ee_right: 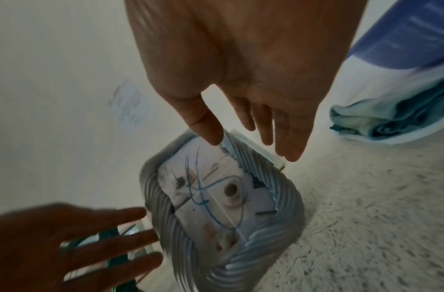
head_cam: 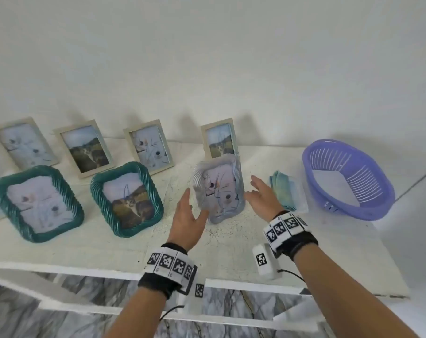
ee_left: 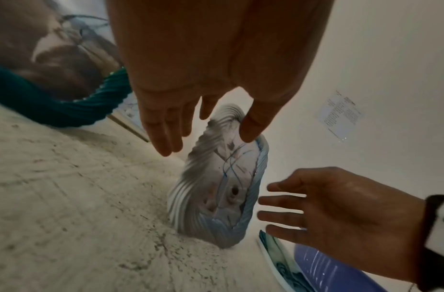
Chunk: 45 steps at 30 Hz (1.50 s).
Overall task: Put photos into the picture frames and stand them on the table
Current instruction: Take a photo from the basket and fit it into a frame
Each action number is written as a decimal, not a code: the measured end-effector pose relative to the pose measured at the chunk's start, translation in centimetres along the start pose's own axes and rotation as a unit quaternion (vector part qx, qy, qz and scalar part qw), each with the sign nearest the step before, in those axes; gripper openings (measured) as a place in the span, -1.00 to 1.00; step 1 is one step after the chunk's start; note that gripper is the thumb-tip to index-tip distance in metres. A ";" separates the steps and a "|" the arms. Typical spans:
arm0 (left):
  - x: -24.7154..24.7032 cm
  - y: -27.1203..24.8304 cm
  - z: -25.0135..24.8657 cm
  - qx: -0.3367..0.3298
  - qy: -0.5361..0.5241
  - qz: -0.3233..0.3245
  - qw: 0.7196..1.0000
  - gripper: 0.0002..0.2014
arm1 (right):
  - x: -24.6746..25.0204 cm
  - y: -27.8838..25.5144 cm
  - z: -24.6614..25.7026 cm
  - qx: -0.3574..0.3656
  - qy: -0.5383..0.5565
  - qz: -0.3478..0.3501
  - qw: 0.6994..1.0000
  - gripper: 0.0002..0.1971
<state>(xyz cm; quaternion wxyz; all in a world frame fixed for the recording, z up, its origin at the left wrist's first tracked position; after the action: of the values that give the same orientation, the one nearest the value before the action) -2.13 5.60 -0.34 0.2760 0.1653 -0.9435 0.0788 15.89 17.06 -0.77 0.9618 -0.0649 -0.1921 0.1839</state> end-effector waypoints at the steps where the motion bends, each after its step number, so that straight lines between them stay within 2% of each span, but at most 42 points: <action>1: -0.5 0.3 -0.1 -0.001 -0.017 0.000 1.000 -0.26 | -0.4 0.4 0.3 0.020 -0.001 0.009 1.000 -0.43; 3: -1.0 0.4 -0.8 0.000 -0.026 0.000 1.000 -0.28 | -0.3 0.6 0.7 0.055 -0.016 -0.002 0.998 -0.55; 7: 0.0 0.0 -1.9 0.006 -0.039 -0.022 0.999 -0.34 | 2.8 -0.4 0.3 0.067 0.040 -0.103 0.992 -0.69; 10: 0.1 -1.1 -3.8 -0.002 -0.026 0.010 1.000 -0.40 | 4.0 -2.5 0.5 0.107 0.072 -0.083 0.988 -0.91; 13: -0.8 -2.4 -5.4 -0.003 -0.024 0.049 0.999 -0.37 | 4.4 -4.8 -0.9 0.070 0.206 -0.024 0.976 -0.79; 16: -2.4 -3.6 -7.1 -0.004 -0.005 0.082 0.997 -0.09 | 5.0 -6.3 -2.8 0.017 0.327 -0.006 0.945 -0.91; 17: -3.1 -3.9 -7.6 -0.006 0.000 0.084 0.996 0.00 | 5.2 -6.7 -3.2 0.009 0.352 -0.011 0.936 -0.88; 20: -5.6 -4.3 -8.4 -0.010 -0.015 0.092 0.996 0.14 | 5.9 -7.4 -3.9 -0.014 0.400 -0.029 0.916 -0.73; 22: -7.4 -4.4 -8.3 -0.024 -0.043 0.102 0.994 0.21 | 5.6 -7.9 -4.0 -0.032 0.426 -0.015 0.904 -0.65; 25: -9.1 -4.5 -7.8 0.005 -0.069 0.115 0.991 0.35 | 5.0 -8.8 -2.9 -0.043 0.442 0.040 0.895 -0.61; 28: -10.0 -4.7 -8.0 0.029 -0.104 0.125 0.986 0.45 | 4.3 -9.6 -1.4 -0.025 0.437 0.107 0.893 -0.56; 30: -10.1 -4.9 -8.5 0.032 -0.145 0.133 0.980 0.41 | 4.1 -9.5 -1.5 -0.013 0.426 0.112 0.898 -0.55; 34: -10.0 -5.1 -8.6 0.037 -0.197 0.175 0.964 0.34 | 4.3 -8.7 -2.5 -0.022 0.380 0.062 0.923 -0.25; 37: -9.7 -5.2 -8.3 0.020 -0.239 0.217 0.946 0.31 | 4.3 -8.3 -3.1 -0.018 0.373 0.045 0.926 -0.41; 39: -9.2 -5.2 -8.0 0.005 -0.265 0.222 0.938 0.31 | 4.5 -8.1 -3.4 -0.012 0.352 0.018 0.936 -0.52; 43: -8.0 -5.0 -6.3 0.001 -0.314 0.198 0.929 0.12 | 5.0 -7.9 -4.1 -0.026 0.349 -0.012 0.937 -0.58; 45: -7.1 -4.5 -5.0 0.006 -0.330 0.150 0.932 -0.08 | 5.6 -7.9 -4.6 -0.029 0.323 -0.031 0.945 -0.67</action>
<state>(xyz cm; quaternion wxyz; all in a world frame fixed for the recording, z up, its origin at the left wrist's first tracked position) 7.60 4.50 0.17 -0.0674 0.0402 -0.9947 0.0662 25.16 11.63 -1.52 0.9752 -0.1427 0.1217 0.1178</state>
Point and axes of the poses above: each hand's wrist, its own y-axis towards the middle knuckle, its own x-axis out of the back of the hand, z = x × y, the point moved 6 cm from there along y, towards the middle knuckle, and after that the axes turned 2 degrees about y, right-handed, at the moved point
